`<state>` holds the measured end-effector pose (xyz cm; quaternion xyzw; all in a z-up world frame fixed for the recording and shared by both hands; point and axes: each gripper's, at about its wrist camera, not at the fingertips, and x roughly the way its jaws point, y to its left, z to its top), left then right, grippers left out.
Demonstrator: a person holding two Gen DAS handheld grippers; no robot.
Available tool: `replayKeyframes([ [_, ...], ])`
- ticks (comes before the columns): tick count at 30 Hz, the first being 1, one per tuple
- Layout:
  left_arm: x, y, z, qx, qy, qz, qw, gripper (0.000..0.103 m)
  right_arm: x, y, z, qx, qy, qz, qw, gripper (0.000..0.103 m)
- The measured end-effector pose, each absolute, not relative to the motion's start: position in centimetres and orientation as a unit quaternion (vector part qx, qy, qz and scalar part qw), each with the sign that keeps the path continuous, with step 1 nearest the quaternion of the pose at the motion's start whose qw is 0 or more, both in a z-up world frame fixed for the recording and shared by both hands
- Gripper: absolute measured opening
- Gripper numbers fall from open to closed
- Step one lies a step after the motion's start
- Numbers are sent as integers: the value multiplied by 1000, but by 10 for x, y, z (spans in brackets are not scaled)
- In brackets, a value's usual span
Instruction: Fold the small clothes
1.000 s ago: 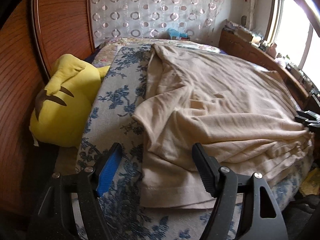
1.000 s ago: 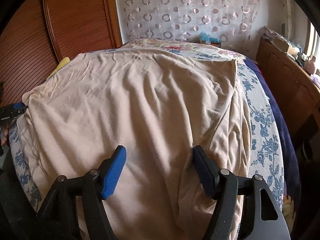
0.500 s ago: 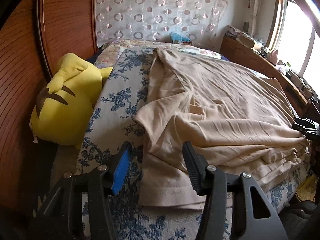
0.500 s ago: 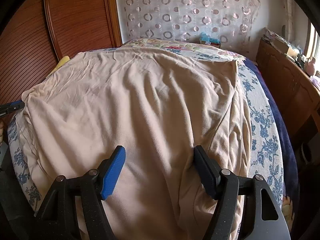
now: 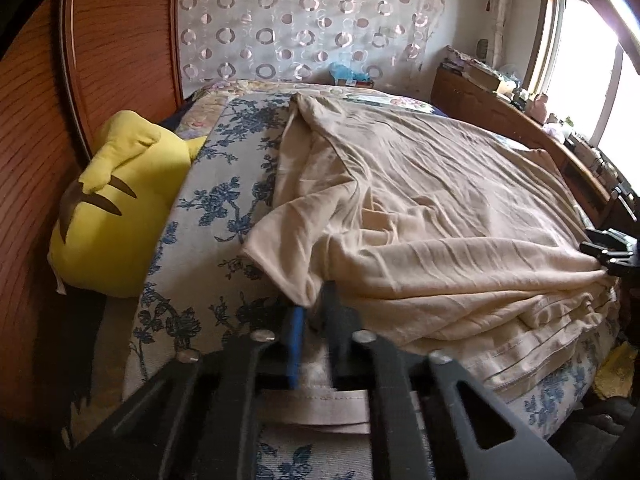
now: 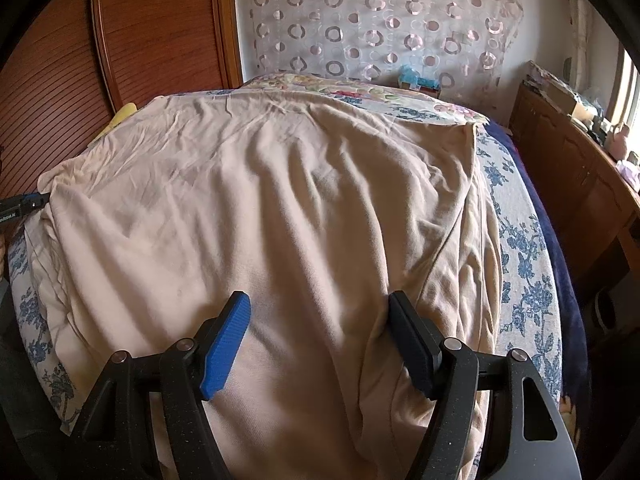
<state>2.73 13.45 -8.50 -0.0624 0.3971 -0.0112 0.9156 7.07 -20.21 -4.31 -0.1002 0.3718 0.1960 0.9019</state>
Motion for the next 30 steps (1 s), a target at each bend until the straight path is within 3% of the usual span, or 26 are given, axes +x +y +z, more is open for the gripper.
replayKeyframes([
  [9,15,102,-27,-64,316,-72,944,6,71,-203,-43,-104,372,199,900,74],
  [27,59,25,41,-21,241,-181,953,5,67,-206,-40,-105,371,195,902,74],
  [30,69,5,46,-16,242,-205,948,5,49,-216,-22,-91,332,190,919,74],
])
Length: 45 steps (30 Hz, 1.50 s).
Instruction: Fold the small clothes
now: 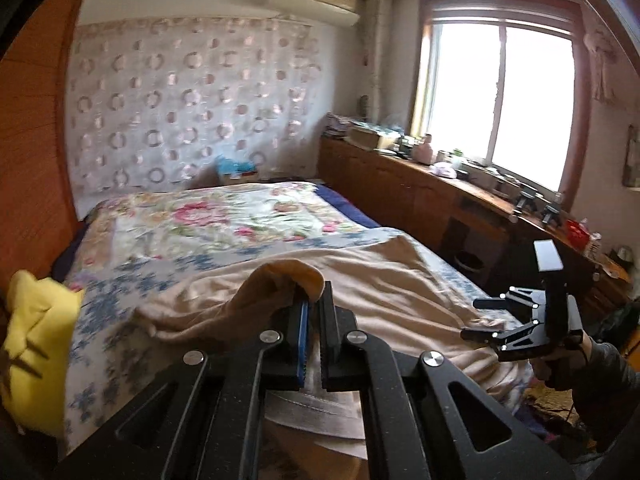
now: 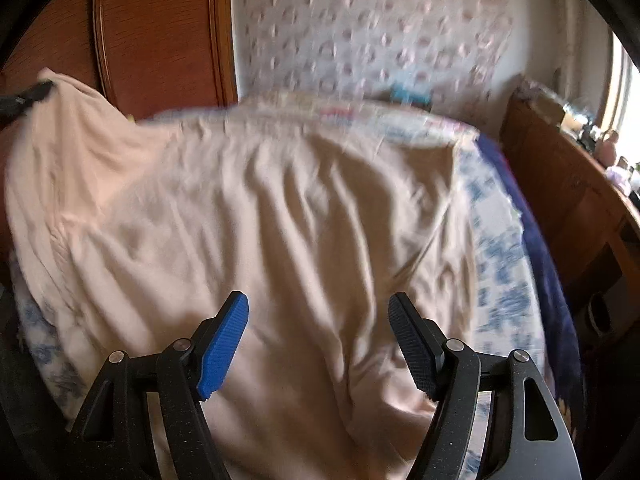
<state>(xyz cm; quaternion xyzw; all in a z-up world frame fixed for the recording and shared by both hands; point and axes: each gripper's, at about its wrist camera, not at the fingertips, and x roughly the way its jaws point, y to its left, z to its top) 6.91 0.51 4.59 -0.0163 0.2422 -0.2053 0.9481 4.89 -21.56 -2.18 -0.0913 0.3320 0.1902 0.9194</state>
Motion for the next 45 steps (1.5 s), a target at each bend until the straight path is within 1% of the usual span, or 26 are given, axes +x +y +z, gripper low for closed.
replayKeyframes([
  [7,80,-40,67,0,231,-251,940,5,11,-248,15,-69,290,154,942,74],
  [14,76,-88,99,19,214,-311,926,5,-8,-269,25,-67,271,123,952,74],
  [18,75,-103,99,21,227,-323,919,5,-12,-276,29,-54,267,117,955,74],
  [19,76,-103,97,19,230,-329,916,8,-13,-276,28,-52,267,118,955,74],
  [20,76,-103,93,17,233,-335,913,17,-13,-274,27,-53,268,119,954,74],
  [21,77,-103,91,17,236,-335,912,34,-13,-272,26,-55,269,119,954,74],
  [22,76,-102,87,18,239,-334,912,43,-13,-271,25,-56,270,120,954,74],
  [23,76,-99,83,16,241,-332,912,48,-10,-270,25,-56,272,123,953,74],
  [25,77,-95,76,17,250,-325,912,53,-7,-267,24,-55,276,128,951,74],
  [27,76,-87,67,19,259,-312,914,68,-6,-265,25,-55,277,132,950,74],
  [29,75,-81,58,18,264,-298,917,76,-5,-261,25,-53,279,141,948,74],
  [30,74,-76,53,16,267,-292,918,78,-4,-258,24,-53,280,145,947,74],
  [32,73,-65,41,9,276,-281,919,79,-2,-250,22,-56,284,154,945,74],
  [42,64,-27,-6,-4,311,-212,926,79,34,-216,1,-64,329,220,916,74],
  [45,66,-21,-13,-11,317,-206,926,79,48,-214,-10,-66,361,230,901,69],
])
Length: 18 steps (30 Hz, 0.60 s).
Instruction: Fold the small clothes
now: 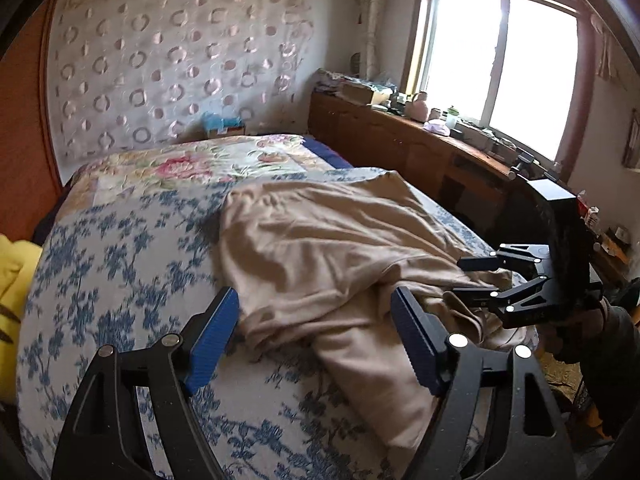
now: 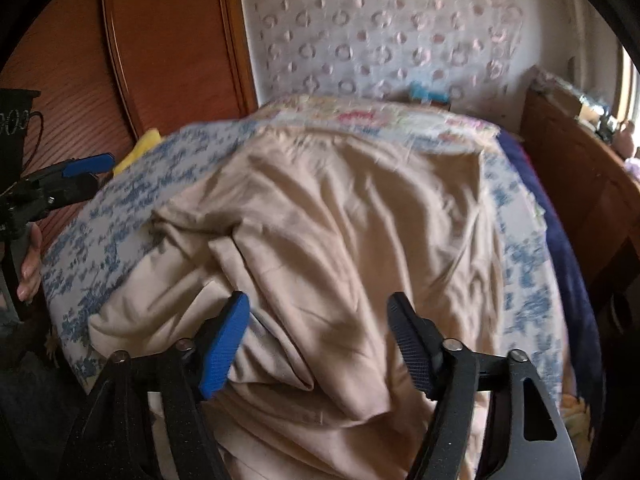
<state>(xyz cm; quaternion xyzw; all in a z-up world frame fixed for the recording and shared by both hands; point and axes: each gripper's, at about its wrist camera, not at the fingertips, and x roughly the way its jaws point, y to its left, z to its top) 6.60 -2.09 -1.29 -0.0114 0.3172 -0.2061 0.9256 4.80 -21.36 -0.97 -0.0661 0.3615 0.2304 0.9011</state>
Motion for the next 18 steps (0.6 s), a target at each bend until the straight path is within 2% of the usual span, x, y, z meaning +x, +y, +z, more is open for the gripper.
replayKeyframes([
  [1,66,-18,-15,-12,318,-204,926,79,52,-213,-12,-65,369,235,897,66],
  [2,66,-17,-17,-14,319,-201,926,79,54,-215,-14,-63,376,240,893,60],
  [4,67,-14,-20,-18,321,-200,925,79,56,-216,-15,-59,386,254,885,42],
  [6,67,-12,-22,-23,321,-198,926,79,54,-214,-14,-68,383,261,883,13],
  [9,66,-9,-21,-26,317,-195,928,79,45,-211,-5,-90,362,265,889,9],
  [18,59,-5,-11,-29,300,-191,934,79,17,-230,61,-80,272,261,923,8],
])
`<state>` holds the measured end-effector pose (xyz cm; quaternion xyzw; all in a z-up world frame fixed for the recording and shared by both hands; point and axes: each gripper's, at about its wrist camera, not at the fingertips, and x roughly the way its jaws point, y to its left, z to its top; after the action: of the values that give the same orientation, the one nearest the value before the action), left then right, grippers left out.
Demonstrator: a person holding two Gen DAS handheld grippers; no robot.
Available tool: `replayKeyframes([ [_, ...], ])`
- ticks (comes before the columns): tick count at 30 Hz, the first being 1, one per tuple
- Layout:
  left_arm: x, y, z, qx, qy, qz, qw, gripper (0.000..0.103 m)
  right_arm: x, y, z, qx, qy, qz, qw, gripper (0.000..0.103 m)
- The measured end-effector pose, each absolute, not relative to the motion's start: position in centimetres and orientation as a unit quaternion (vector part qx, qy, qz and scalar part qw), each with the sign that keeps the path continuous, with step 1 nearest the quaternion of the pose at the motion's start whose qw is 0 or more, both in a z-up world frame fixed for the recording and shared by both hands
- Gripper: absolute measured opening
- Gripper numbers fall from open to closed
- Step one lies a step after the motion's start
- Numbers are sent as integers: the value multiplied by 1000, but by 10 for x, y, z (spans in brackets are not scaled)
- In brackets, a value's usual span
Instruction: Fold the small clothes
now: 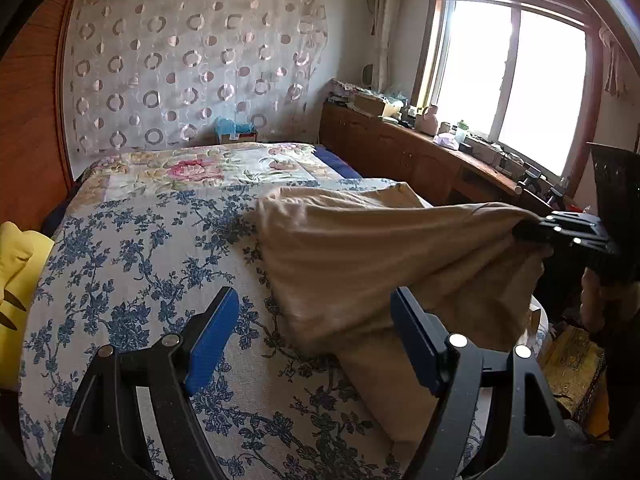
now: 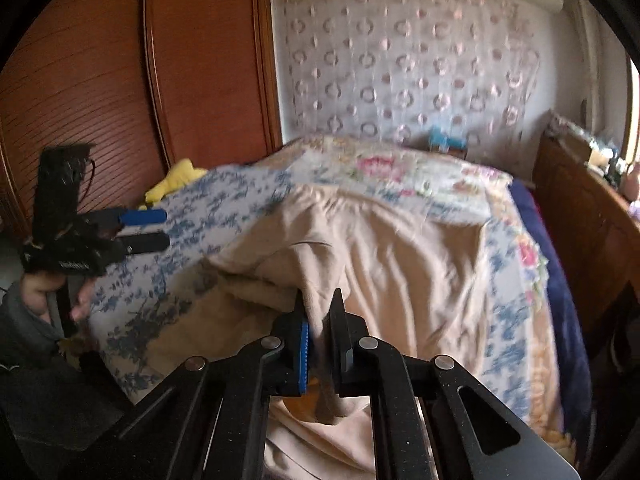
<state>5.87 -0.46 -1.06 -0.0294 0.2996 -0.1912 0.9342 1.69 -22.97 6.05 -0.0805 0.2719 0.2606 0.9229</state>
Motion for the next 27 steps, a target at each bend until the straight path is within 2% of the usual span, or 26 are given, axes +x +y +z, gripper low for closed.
replayKeyframes([
  [3,56,-6,-7,-28,292,-191,937,79,9,-246,65,-83,272,231,931,8],
  [6,54,-6,-6,-24,288,-190,939,79,15,-266,47,-76,312,205,925,8],
  [9,53,-7,-4,-21,285,-188,940,79,20,-273,24,-76,348,176,918,18],
  [10,53,-6,-4,-20,284,-187,940,79,21,-276,17,-79,358,169,915,21],
  [12,52,-6,-3,-18,283,-185,941,79,25,-275,12,-76,365,163,913,45],
  [14,50,-7,-3,-16,282,-183,942,79,24,-275,13,-72,364,161,915,53],
  [20,49,-5,-2,-14,279,-179,944,79,20,-264,30,-74,335,174,923,54],
  [27,49,4,-2,-17,276,-165,947,79,37,-219,26,-97,325,226,913,54],
])
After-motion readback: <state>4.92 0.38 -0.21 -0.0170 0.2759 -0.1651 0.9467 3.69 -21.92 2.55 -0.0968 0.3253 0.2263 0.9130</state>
